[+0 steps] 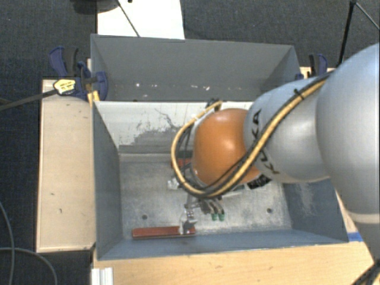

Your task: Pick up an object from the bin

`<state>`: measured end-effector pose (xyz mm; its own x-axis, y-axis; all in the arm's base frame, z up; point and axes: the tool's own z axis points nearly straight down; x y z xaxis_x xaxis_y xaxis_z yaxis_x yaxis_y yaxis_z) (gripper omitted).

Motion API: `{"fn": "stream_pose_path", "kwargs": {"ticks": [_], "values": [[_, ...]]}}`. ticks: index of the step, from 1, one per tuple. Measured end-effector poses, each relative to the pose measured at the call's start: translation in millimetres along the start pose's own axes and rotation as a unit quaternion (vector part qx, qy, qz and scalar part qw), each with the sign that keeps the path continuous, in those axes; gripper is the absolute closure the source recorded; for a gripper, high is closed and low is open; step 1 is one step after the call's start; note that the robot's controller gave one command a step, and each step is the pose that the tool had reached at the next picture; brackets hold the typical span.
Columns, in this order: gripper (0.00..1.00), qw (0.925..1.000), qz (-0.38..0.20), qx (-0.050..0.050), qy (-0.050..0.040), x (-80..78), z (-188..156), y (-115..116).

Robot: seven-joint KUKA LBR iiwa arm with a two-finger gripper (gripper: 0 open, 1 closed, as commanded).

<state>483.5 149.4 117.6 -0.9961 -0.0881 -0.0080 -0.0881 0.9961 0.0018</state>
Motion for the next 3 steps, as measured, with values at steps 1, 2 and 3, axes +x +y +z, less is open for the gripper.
{"fn": "stream_pose_path", "kwargs": {"ticks": [1, 2, 3], "values": [[1.0, 0.9941, 0.108, 0.001, 0.0047, 8.8, 37, -43], [1.0, 0.994, 0.109, 0.001, 0.0047, 8.8, 37, -43], [1.0, 0.9938, 0.111, 0.0, 0.0016, -0.9, -127, -23]]}}
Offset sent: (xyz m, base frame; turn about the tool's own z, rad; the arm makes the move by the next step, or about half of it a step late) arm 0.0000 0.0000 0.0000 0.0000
